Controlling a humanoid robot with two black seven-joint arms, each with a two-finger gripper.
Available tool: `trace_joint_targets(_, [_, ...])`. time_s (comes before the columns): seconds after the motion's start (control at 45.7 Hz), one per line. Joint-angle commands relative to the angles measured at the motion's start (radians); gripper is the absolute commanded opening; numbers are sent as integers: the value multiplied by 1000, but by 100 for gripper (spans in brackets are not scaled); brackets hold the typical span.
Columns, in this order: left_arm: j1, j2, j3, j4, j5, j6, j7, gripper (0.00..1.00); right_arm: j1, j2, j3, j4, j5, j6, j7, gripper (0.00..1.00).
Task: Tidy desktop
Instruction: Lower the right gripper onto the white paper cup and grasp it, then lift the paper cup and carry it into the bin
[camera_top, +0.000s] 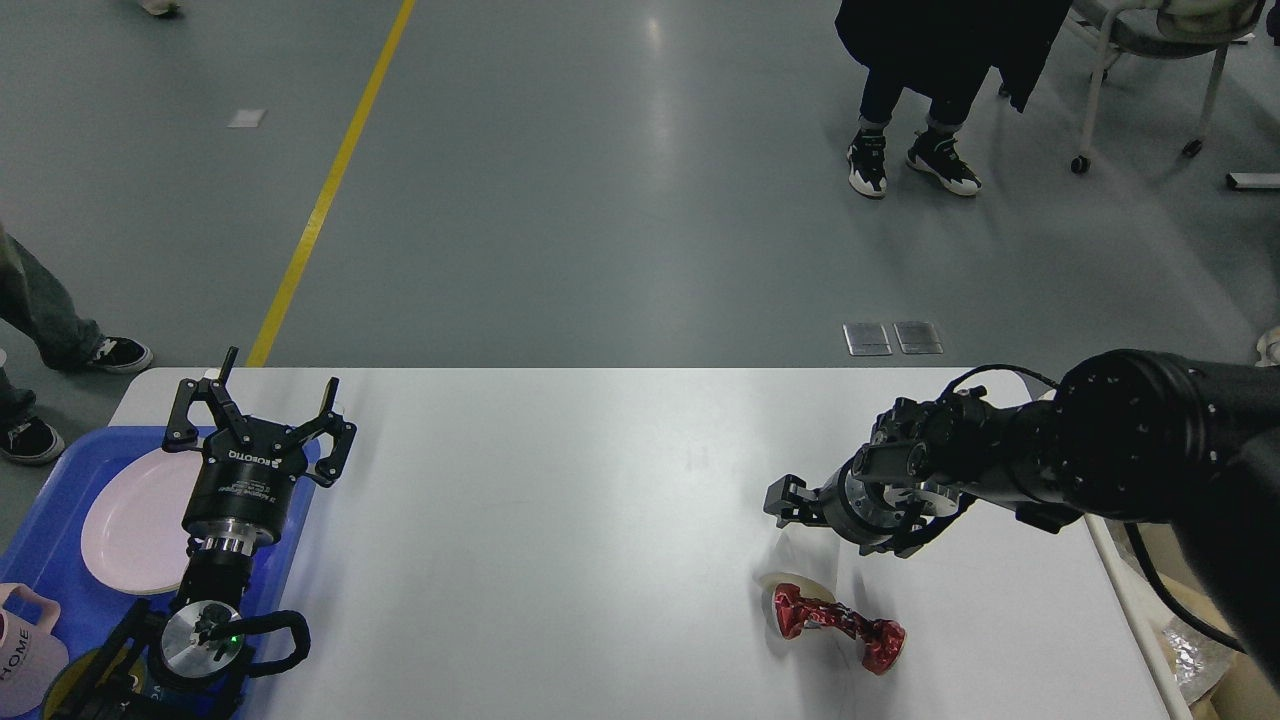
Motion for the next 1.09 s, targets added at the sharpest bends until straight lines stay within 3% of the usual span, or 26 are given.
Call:
trace_joint_targets(0.0, [0,0,0,0,0,0,0,96,-28,6,-1,-16,-5,-15,0,100])
trace_joint_targets(0.285, [-1,0,0,0,0,0,0,96,-50,6,11,-33,3,-38,0,100])
trace_joint_targets(0.482, [-1,0,0,0,0,0,0,96,-62,8,13,-39,7,-44,2,89])
trace_joint_targets(0.766, [0,0,0,0,0,0,0,96,-77,8,13,-53,9,-59,2,80])
trace_joint_targets(0.942, [0,0,0,0,0,0,0,96,-74,8,15,-53,9,-61,2,69])
trace_joint_targets(1.073, [0,0,0,0,0,0,0,96,-76,8,15,-50,10,-61,0,41])
